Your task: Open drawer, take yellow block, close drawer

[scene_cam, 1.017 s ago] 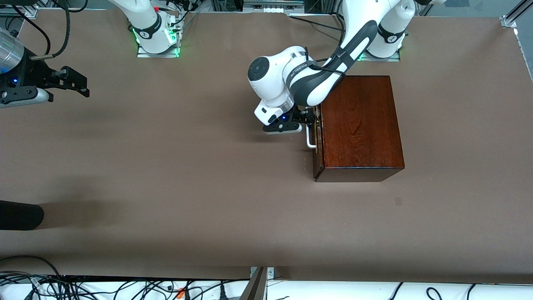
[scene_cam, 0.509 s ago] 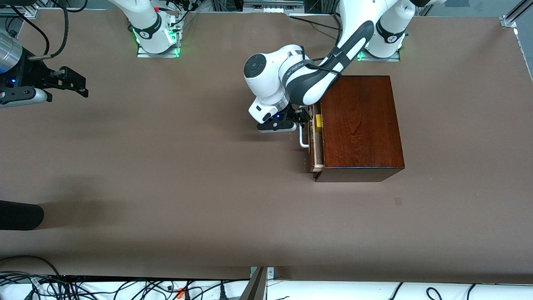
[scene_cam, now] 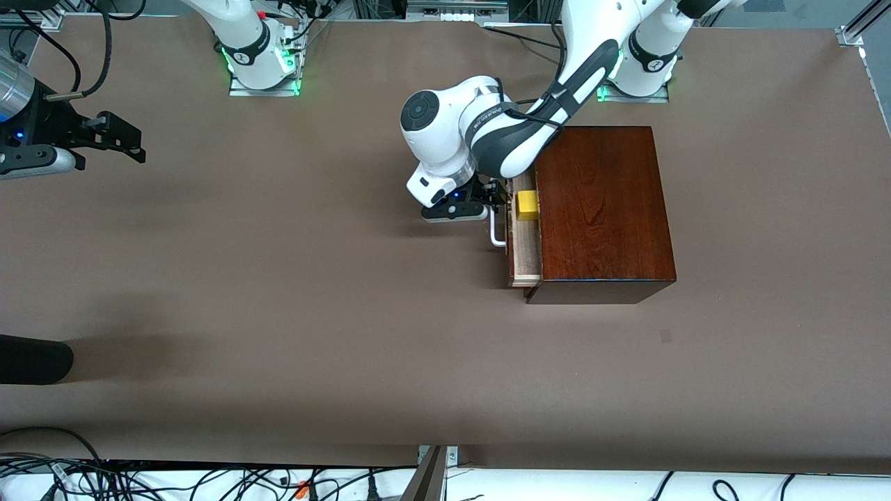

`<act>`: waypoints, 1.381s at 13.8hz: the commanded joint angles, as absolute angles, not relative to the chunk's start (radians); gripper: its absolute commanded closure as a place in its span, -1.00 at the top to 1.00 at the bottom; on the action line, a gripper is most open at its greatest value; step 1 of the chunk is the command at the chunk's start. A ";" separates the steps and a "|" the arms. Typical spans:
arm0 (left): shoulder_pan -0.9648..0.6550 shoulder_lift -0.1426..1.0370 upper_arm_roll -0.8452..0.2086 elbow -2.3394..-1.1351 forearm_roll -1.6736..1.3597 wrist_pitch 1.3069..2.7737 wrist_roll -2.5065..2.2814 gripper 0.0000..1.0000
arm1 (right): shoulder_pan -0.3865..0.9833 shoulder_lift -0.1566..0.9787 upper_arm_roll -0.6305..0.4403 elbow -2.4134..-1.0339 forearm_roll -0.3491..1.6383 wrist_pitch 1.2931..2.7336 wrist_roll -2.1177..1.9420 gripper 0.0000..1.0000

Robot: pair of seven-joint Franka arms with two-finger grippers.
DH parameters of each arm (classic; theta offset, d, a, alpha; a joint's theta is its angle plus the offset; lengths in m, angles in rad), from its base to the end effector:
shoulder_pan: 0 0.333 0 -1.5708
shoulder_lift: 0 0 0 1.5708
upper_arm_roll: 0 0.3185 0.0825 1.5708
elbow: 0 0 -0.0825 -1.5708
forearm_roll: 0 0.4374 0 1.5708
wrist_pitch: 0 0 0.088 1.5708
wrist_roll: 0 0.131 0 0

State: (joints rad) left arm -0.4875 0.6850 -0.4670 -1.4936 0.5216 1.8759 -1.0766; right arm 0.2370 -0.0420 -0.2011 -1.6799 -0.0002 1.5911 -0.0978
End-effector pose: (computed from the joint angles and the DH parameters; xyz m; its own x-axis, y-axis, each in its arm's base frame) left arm 0.4930 -0.5388 0.2344 0.9987 -0.0376 0.0336 -0.0270 -0.9614 -0.2739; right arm 0.5927 0.0194 0.5722 0.9899 0.1338 -0.0466 0.1334 -0.9910 -0.0128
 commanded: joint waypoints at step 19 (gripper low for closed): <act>-0.610 0.825 -0.471 -1.249 0.456 1.947 -1.149 1.00 | 0.230 -0.034 -0.198 -1.661 -0.005 1.586 -0.091 1.00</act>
State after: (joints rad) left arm -0.5694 0.7786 -0.4621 -1.3362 0.4860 1.9298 -1.1244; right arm 0.2370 -0.0418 -0.2012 -1.6799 -0.0002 1.5913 -0.0978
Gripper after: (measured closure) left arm 0.000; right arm 0.000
